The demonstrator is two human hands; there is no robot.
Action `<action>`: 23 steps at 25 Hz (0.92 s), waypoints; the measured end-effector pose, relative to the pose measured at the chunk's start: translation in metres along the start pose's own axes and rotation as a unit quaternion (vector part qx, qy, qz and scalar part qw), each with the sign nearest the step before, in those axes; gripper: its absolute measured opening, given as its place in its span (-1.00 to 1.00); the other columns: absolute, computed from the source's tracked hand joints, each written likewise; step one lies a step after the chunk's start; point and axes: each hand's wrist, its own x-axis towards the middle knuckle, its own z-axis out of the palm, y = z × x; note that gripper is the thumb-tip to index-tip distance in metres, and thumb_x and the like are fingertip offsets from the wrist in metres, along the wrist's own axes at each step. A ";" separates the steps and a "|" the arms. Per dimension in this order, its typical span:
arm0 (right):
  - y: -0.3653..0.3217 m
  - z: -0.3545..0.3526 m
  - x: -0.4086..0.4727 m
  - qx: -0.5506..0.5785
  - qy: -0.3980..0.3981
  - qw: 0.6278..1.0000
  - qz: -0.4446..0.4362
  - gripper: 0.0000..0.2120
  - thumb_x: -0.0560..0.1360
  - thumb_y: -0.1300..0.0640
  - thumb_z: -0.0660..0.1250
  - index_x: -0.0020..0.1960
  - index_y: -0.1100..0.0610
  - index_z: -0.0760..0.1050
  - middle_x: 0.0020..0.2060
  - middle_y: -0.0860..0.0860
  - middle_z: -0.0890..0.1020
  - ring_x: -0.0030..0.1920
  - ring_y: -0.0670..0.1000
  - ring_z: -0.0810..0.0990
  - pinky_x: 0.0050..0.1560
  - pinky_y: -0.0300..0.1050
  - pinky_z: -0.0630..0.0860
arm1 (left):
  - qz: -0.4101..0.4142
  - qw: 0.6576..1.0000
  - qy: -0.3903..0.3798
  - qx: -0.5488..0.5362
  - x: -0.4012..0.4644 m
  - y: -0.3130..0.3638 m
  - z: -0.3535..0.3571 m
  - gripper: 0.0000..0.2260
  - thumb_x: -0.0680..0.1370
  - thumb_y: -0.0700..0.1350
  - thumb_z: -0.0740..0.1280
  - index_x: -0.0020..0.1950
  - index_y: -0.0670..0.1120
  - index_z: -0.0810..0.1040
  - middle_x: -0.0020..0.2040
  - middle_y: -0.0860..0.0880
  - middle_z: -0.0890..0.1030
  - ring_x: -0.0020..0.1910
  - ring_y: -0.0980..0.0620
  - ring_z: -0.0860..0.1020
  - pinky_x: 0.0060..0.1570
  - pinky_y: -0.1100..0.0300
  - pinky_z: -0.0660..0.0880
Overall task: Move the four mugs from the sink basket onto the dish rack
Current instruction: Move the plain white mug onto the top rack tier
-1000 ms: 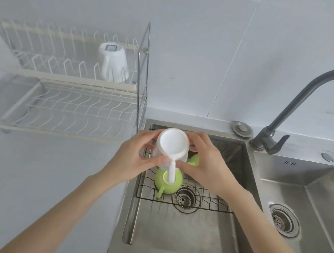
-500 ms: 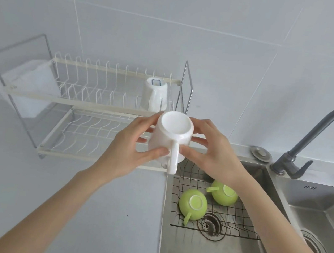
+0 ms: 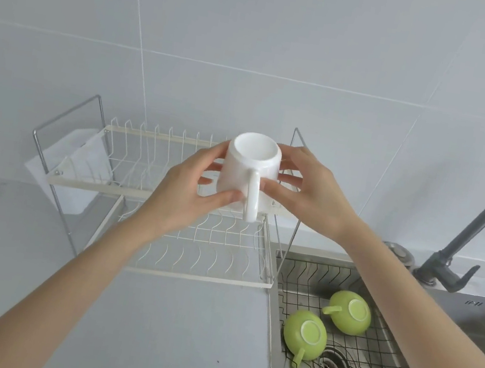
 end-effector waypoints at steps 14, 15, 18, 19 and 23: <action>-0.011 0.047 0.114 -0.060 -0.053 0.996 0.036 -0.54 0.45 0.05 0.36 0.28 0.20 0.39 0.23 0.10 0.53 0.20 0.07 0.52 0.24 -0.07 0.47 | -0.062 0.993 -0.063 0.082 0.086 -0.053 -0.074 -0.46 0.41 -0.15 0.43 0.35 -0.02 0.34 0.19 0.09 0.49 0.10 0.08 0.48 -0.09 0.32 0.42; -0.008 0.053 0.120 -0.071 -0.064 0.995 0.041 -0.53 0.45 0.03 0.36 0.28 0.21 0.39 0.22 0.10 0.54 0.20 0.08 0.52 0.24 -0.06 0.46 | -0.075 0.991 -0.071 0.086 0.090 -0.061 -0.076 -0.46 0.41 -0.14 0.43 0.35 -0.02 0.34 0.20 0.08 0.49 0.11 0.07 0.49 -0.06 0.28 0.41; 0.002 0.073 0.139 -0.093 -0.100 0.988 0.068 -0.49 0.43 -0.02 0.37 0.27 0.23 0.38 0.19 0.13 0.56 0.18 0.12 0.53 0.22 -0.01 0.45 | -0.116 0.985 -0.084 0.094 0.095 -0.083 -0.080 -0.45 0.39 -0.17 0.45 0.33 -0.07 0.35 0.15 0.04 0.50 0.10 0.03 0.50 0.05 0.20 0.39; 0.006 0.079 0.144 -0.095 -0.111 0.986 0.075 -0.48 0.43 -0.01 0.38 0.27 0.23 0.38 0.18 0.14 0.56 0.18 0.13 0.53 0.22 0.00 0.46 | -0.129 0.982 -0.090 0.103 0.097 -0.089 -0.081 -0.45 0.38 -0.18 0.46 0.33 -0.10 0.34 0.12 0.03 0.49 0.09 0.02 0.50 0.06 0.19 0.39; 0.020 0.102 0.154 -0.106 -0.173 0.975 0.086 -0.34 0.40 0.03 0.42 0.39 0.15 0.20 0.23 0.15 0.52 0.21 0.14 0.48 0.12 -0.12 0.39 | -0.172 0.965 -0.126 0.152 0.095 -0.109 -0.077 -0.44 0.37 -0.18 0.48 0.31 -0.13 0.34 0.11 -0.01 0.49 0.02 0.04 0.48 0.07 0.20 0.38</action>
